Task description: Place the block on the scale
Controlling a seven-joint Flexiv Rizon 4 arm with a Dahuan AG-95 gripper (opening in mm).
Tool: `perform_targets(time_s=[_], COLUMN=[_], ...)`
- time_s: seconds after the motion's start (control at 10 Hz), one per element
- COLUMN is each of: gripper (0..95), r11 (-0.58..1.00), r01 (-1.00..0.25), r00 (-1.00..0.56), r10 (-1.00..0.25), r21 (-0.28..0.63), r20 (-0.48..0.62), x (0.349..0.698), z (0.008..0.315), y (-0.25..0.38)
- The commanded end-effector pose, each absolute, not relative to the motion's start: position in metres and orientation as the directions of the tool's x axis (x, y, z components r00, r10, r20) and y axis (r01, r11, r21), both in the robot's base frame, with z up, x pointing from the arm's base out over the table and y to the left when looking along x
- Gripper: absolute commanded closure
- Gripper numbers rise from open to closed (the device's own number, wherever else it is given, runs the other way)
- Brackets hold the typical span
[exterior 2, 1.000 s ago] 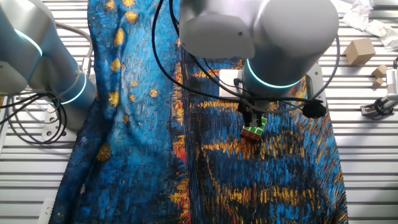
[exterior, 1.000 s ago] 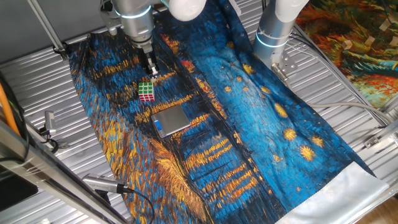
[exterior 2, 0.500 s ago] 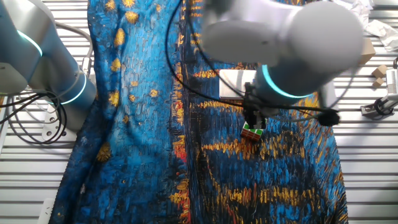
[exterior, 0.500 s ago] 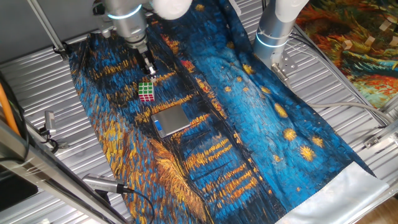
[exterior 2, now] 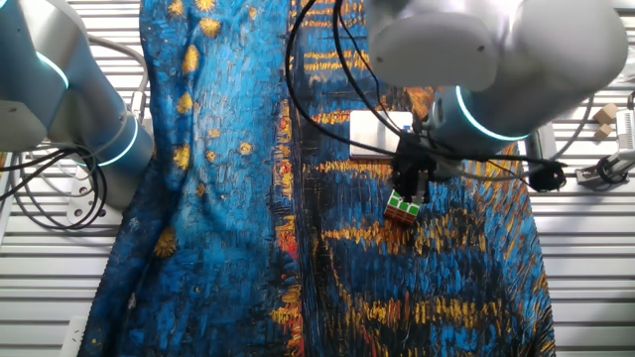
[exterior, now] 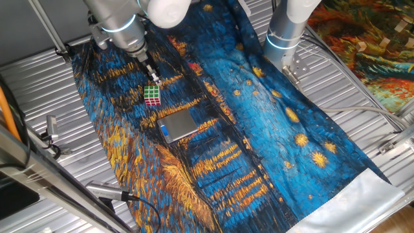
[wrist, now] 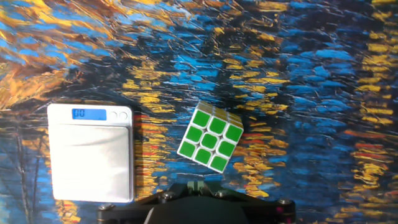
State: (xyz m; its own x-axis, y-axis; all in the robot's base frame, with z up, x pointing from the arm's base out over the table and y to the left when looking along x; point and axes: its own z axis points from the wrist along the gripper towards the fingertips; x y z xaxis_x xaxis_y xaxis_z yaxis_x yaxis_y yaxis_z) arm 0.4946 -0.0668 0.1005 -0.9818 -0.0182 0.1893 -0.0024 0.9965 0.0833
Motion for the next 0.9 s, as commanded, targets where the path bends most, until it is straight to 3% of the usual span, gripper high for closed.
perform_targets(time_s=[0.1,0.5,0.6,0.8,0.9], gripper=[95.0,95.0,57.0,19.0,19.0], r11=[0.994,0.993,0.992,0.992,0.992], r01=[-0.009,-0.005,-0.026,-0.035,-0.039], r00=[-0.989,-0.995,-0.994,-0.994,-0.994], r10=[-0.025,-0.017,-0.039,-0.047,-0.051], r21=[0.106,0.119,0.121,0.123,0.123], r20=[0.148,0.101,0.103,0.099,0.097], x=[0.504,0.505,0.505,0.505,0.505], z=[0.086,0.074,0.074,0.075,0.075], y=[-0.07,-0.072,-0.072,-0.072,-0.072])
